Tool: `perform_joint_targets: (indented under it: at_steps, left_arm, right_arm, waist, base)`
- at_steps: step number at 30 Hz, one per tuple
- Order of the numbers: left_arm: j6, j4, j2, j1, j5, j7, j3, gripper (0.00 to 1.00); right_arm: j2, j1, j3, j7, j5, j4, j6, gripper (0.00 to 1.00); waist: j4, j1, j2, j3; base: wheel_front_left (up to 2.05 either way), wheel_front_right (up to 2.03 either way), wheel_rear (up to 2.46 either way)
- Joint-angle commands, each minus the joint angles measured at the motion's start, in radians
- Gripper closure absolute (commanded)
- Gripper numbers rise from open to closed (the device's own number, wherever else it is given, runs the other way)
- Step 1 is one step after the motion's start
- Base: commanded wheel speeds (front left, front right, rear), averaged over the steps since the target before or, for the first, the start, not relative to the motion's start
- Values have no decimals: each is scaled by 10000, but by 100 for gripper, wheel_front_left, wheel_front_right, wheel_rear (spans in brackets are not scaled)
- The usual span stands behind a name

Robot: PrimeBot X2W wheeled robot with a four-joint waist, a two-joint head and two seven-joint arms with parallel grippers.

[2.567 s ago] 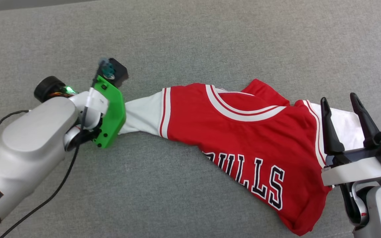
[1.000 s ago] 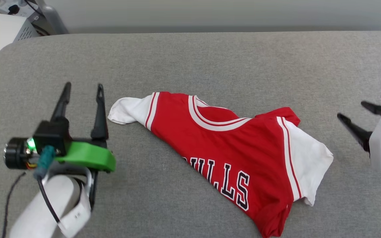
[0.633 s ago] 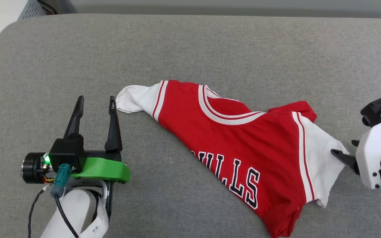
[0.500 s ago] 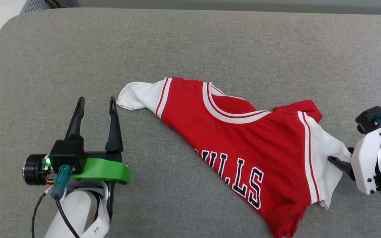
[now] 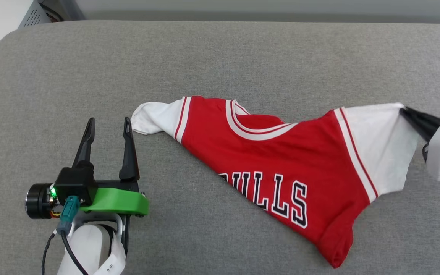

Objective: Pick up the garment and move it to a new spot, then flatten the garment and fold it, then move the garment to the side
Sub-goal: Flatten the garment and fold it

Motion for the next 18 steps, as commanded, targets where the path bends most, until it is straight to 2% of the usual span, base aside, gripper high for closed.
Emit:
perform_joint_targets:
  at_steps: [1,7,13,16,18]
  left_arm:
    - [-86,11,-92,159,128,-57,94,0]
    - [-343,21,-317,39,301,-57,269,0]
    - [-521,51,-469,-140,444,-57,386,0]
    - [-582,44,-526,-222,503,-57,437,0]
    - [-660,54,-589,-399,567,-57,434,0]
  right_arm:
    - [-103,-289,-167,-145,-26,-137,-6,100]
    - [-515,-1080,-959,-302,-172,-348,-6,100]
    - [-786,-1740,-1809,-316,-189,80,-6,100]
    - [-854,-1911,-2130,-227,-229,619,-6,100]
    - [-877,-1956,-2627,-212,-221,1757,-6,100]
  waist:
    - [-24,0,0,52]
    - [27,0,0,401]
    - [158,0,0,803]
    - [179,0,0,1014]
    - [240,0,0,1350]
  base:
    - [0,0,0]
    - [0,0,0]
    - [0,0,0]
    - [0,0,0]
    - [0,0,0]
